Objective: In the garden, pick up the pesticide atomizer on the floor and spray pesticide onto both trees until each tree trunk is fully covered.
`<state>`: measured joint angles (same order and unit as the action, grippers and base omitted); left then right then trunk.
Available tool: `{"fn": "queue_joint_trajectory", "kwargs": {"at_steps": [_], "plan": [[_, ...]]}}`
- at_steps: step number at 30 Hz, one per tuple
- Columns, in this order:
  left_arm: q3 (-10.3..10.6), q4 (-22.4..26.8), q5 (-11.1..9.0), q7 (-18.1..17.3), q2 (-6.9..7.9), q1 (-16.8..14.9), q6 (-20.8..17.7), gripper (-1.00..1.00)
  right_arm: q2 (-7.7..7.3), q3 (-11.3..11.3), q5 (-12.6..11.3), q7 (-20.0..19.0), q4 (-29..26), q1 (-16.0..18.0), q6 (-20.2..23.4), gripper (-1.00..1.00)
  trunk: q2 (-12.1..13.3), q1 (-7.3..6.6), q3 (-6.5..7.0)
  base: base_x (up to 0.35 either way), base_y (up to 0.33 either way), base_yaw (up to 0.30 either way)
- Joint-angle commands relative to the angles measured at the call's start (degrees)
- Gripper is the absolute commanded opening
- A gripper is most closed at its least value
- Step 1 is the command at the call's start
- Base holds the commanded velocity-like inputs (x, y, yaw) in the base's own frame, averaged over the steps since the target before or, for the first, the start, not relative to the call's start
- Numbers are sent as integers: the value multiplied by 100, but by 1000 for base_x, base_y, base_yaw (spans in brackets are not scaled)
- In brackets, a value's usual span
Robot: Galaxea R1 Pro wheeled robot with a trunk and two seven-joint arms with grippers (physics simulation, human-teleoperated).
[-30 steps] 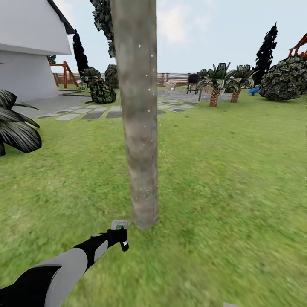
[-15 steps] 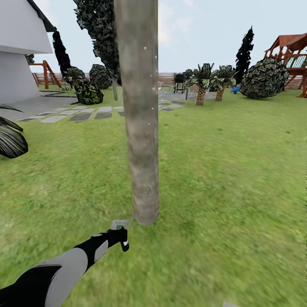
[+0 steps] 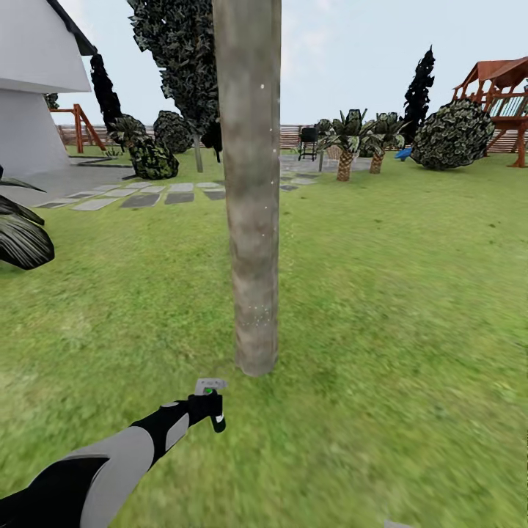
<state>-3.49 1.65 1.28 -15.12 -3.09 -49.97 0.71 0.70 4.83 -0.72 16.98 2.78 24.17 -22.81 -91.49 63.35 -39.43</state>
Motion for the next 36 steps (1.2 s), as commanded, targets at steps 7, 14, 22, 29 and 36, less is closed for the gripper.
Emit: {"fn": "queue_joint_trajectory", "kwargs": {"at_steps": [7, 14, 22, 29, 36], "plan": [[-38, -1, 12, -18, -31, -4, 8, -100, 0, 44, -7, -10, 21, 9, -50, 100, -3, -1, -5, -3, -146, 0], [-34, 7, 9, -20, -35, -4, 12, -100, 0, 46, -7, -10, 21, 9, -57, 100, -3, -1, -5, 0, -12, 0], [20, 929, -12, -21, -34, -4, -835, -100, -44, 52, -13, -10, 21, 9, -57, 100, -3, -1, -5, 0, 0, 0], [23, 3078, -3, -2, -27, -4, -3002, -100, -55, 53, -8, -10, 21, 9, -57, 100, -3, -1, -5, 0, 0, 0], [24, 6020, 18, 9, -62, -76, -5566, -100, -56, 51, -7, -10, 21, 9, -55, 100, -3, -1, -5, 0, 0, 0]]}}
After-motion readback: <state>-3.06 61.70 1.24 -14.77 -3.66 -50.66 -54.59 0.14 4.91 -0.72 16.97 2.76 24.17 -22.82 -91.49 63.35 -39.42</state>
